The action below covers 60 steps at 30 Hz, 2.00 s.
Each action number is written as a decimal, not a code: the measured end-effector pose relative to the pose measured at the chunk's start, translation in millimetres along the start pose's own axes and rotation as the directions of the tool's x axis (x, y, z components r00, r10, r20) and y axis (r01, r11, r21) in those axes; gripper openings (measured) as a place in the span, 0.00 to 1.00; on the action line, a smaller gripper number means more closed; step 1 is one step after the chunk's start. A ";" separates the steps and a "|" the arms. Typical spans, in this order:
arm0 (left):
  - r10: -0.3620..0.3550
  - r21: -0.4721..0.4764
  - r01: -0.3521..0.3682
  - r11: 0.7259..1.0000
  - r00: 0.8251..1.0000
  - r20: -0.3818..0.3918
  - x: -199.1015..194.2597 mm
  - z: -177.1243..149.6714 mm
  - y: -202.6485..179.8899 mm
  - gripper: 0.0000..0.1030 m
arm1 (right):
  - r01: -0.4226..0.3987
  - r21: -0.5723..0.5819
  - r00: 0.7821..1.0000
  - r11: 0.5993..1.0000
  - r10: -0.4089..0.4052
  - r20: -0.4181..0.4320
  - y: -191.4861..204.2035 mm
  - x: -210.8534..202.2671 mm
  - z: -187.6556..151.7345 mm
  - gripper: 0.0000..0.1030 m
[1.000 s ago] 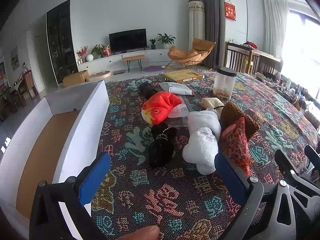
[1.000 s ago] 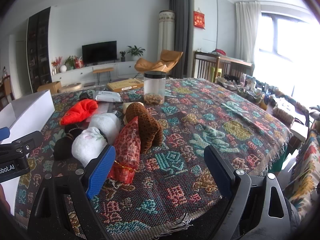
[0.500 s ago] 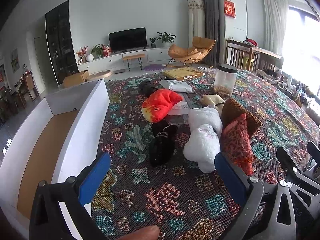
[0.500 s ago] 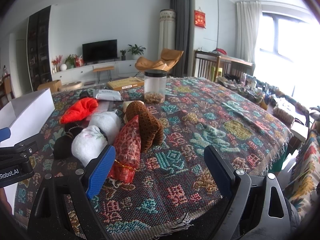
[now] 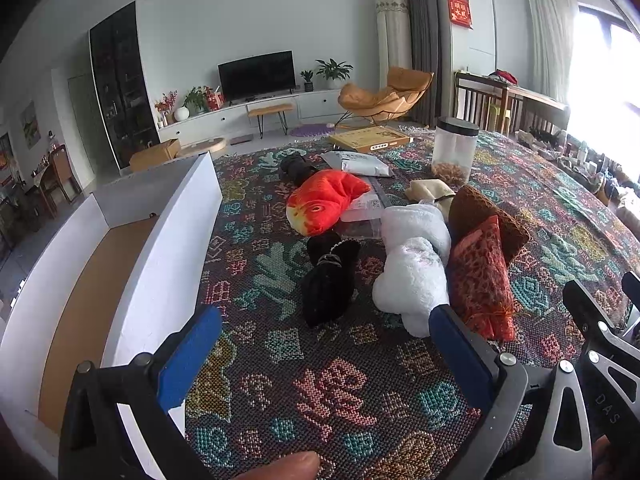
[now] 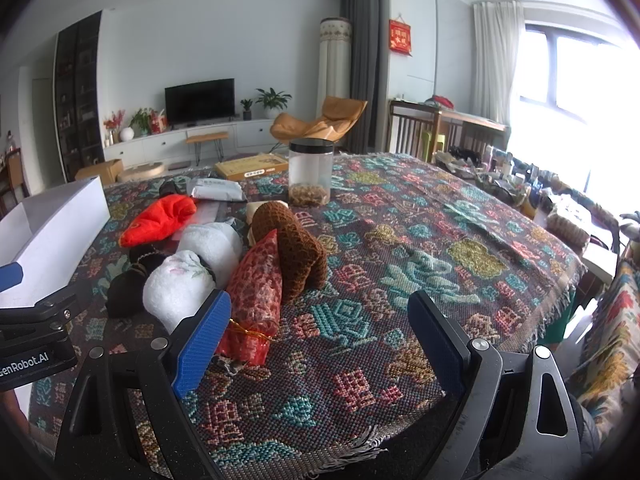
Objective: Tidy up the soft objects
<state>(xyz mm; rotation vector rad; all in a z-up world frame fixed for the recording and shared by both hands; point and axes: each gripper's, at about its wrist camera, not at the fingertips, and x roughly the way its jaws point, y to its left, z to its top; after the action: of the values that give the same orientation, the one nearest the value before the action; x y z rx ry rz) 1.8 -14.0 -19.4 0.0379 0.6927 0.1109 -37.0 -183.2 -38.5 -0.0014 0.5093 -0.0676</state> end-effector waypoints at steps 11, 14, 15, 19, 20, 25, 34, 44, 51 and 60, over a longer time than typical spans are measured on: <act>0.012 0.007 -0.012 1.000 1.000 -0.016 5.2 -4.5 0.1 1.00 | 0.001 -0.003 1.000 1.000 -0.001 -0.001 0.1 0.1 0.9 0.89; 0.016 0.012 -0.015 1.000 1.000 -0.016 6.0 -5.0 -0.1 1.00 | 0.001 -0.003 1.000 1.000 -0.001 -0.002 0.0 0.0 0.8 0.89; 0.017 0.013 -0.016 1.000 1.000 -0.017 6.0 -5.0 -0.2 1.00 | 0.001 -0.003 1.000 1.000 -0.001 -0.001 0.0 -0.1 1.0 0.89; 0.017 0.013 -0.017 1.000 1.000 -0.018 5.8 -5.3 -0.2 1.00 | 0.001 -0.003 1.000 1.000 -0.001 -0.002 0.1 -0.1 1.2 0.89; 0.018 0.014 -0.018 1.000 1.000 -0.018 5.9 -5.8 0.0 1.00 | 0.001 -0.003 1.000 1.000 -0.001 -0.002 0.2 0.0 0.9 0.89; 0.022 0.018 -0.021 1.000 1.000 -0.021 7.3 -7.0 -0.1 1.00 | 0.001 -0.003 1.000 1.000 -0.001 -0.002 0.4 0.2 1.0 0.89; 0.028 0.026 -0.027 0.999 0.999 -0.031 9.4 -8.4 -1.2 1.00 | 0.001 -0.003 1.000 1.000 -0.001 -0.003 0.5 0.3 1.0 0.89; 0.034 0.031 -0.032 0.999 0.999 -0.040 12.0 -10.0 -1.6 1.00 | 0.001 -0.004 1.000 1.000 -0.001 -0.003 0.3 0.5 0.9 0.89; 0.032 0.027 -0.030 0.999 0.998 -0.053 16.3 -12.1 0.1 1.00 | 0.002 -0.005 1.000 1.000 -0.002 -0.005 0.6 0.3 1.8 0.89; 0.012 0.014 -0.009 1.000 0.985 -0.171 50.6 -33.8 3.5 1.00 | 0.003 -0.017 1.000 1.000 -0.003 -0.017 2.6 4.4 -2.7 0.89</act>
<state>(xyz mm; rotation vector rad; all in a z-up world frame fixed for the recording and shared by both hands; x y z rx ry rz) 18.5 -4.8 -77.3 0.0452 0.8649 0.1207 -34.3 -180.9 -43.0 -0.0182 0.5270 -0.0660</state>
